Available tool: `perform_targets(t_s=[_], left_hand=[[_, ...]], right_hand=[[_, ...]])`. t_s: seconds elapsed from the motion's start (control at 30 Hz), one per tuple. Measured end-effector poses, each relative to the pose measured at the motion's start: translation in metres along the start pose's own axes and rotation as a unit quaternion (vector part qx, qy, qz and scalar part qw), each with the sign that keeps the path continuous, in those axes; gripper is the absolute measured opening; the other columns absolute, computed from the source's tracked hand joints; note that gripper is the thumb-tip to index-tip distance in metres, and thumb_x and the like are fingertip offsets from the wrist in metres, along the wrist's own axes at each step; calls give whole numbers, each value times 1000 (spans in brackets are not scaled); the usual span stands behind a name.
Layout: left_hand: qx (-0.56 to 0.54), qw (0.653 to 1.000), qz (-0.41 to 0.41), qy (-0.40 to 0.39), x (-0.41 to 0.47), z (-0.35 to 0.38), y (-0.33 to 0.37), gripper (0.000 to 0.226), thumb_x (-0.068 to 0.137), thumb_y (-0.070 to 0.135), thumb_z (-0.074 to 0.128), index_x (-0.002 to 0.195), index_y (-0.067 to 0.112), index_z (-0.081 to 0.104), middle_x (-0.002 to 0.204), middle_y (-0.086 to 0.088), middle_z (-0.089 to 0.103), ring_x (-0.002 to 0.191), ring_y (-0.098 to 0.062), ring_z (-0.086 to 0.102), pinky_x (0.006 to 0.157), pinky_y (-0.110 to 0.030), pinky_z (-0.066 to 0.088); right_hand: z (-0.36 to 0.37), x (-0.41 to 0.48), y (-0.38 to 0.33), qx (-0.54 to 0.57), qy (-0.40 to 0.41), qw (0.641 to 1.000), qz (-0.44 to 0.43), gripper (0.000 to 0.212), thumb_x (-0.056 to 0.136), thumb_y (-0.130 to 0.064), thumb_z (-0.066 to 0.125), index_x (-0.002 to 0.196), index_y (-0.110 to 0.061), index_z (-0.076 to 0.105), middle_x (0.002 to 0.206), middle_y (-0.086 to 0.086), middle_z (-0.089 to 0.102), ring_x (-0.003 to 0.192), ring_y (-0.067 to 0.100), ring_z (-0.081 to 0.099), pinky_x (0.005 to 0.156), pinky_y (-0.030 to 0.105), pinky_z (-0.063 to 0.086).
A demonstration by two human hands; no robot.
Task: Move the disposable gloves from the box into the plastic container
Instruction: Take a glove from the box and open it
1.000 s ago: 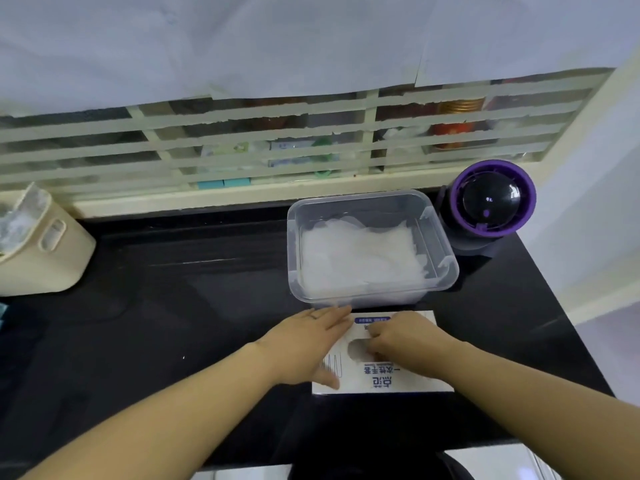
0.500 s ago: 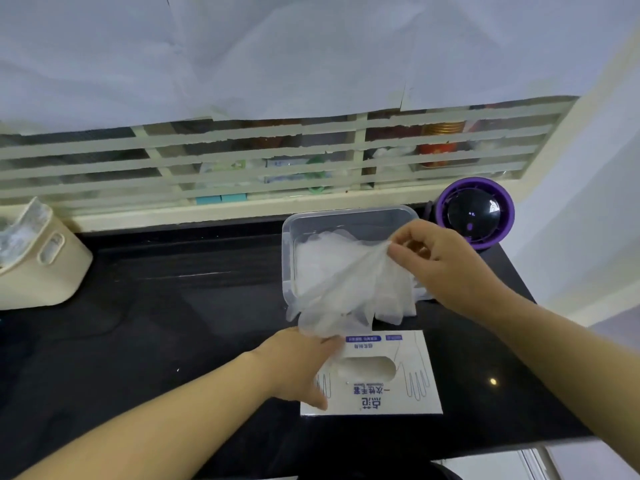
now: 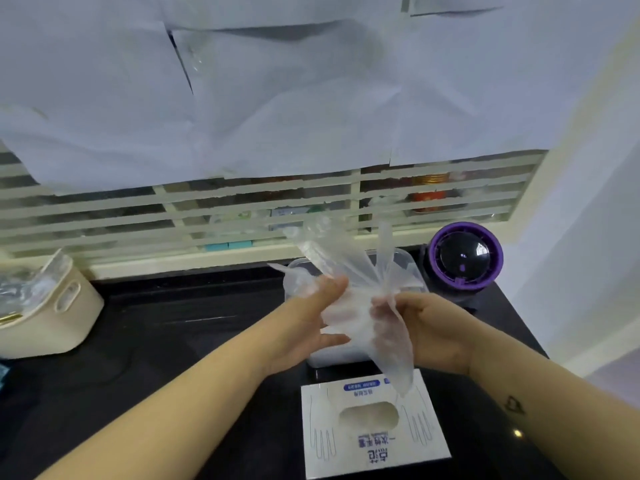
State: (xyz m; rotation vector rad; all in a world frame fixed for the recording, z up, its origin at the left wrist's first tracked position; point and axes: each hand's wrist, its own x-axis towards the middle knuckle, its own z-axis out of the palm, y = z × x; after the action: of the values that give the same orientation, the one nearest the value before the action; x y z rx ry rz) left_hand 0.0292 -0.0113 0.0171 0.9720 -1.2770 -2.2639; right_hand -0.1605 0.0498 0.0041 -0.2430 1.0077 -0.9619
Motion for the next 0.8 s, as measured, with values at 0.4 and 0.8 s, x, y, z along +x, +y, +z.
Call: perform_targets(t_s=[0.4, 0.8], left_hand=[[-112, 989, 0, 101, 21, -7, 39, 25, 101, 17, 46, 114, 13, 67, 111, -15, 71, 100, -29, 70, 84, -52, 55], [-151, 975, 20, 160, 30, -53, 34, 33, 103, 21, 41, 132, 13, 55, 117, -13, 69, 102, -27, 69, 82, -43, 57]], right_hand=[[-2, -4, -31, -106, 15, 992, -69, 70, 74, -65, 49, 112, -9, 67, 115, 14, 69, 113, 32, 61, 95, 46, 47], [-2, 19, -60, -198, 103, 967, -121, 22, 84, 1, 64, 105, 4, 67, 108, 10, 68, 95, 21, 67, 70, 24, 58]])
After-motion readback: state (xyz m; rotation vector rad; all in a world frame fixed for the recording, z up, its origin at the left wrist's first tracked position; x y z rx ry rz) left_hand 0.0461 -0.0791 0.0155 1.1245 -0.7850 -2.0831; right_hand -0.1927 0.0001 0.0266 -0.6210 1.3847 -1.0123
